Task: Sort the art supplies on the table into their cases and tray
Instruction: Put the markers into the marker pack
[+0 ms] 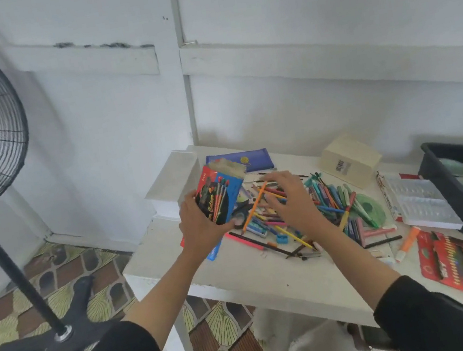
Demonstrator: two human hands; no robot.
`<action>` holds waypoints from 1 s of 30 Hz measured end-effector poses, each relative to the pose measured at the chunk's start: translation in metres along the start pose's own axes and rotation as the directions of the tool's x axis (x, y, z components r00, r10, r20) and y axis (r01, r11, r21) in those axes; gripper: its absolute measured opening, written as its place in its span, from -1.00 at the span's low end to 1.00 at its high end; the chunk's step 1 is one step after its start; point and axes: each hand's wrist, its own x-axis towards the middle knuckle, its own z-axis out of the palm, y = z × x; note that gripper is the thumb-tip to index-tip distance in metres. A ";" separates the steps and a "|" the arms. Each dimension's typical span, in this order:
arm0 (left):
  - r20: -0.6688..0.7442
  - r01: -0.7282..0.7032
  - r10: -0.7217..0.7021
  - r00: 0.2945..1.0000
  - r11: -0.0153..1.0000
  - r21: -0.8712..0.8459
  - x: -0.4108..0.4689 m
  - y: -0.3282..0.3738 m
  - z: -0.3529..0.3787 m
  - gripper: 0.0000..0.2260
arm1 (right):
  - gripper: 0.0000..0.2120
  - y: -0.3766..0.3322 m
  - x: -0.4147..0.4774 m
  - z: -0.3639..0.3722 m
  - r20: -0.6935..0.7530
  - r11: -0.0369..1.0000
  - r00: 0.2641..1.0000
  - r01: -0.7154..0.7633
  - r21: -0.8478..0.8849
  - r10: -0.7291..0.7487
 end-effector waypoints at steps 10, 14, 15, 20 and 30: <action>-0.222 0.137 -0.179 0.959 0.972 -0.189 0.030 -0.025 -0.014 -0.07 | -0.66 0.053 0.083 0.052 0.471 0.920 0.846 -0.056 -0.388 0.250; -0.253 0.166 -0.224 0.941 0.959 -0.232 0.029 -0.033 -0.010 -0.05 | -0.61 0.056 0.103 0.071 0.522 0.866 0.798 0.001 -0.501 0.301; -0.257 0.172 -0.237 0.937 0.952 -0.254 0.027 -0.033 -0.008 -0.07 | -0.61 0.057 0.108 0.077 0.529 0.864 0.788 -0.007 -0.504 0.315; -0.255 0.168 -0.255 0.933 0.934 -0.316 0.016 -0.036 -0.004 -0.14 | -0.58 0.057 0.123 0.103 0.506 0.796 0.748 -0.048 -0.604 0.429; -0.327 -0.062 -0.090 0.941 0.902 -0.426 0.030 0.004 -0.045 -0.27 | -0.67 0.041 0.119 0.113 0.316 0.707 0.842 -0.105 -0.699 0.438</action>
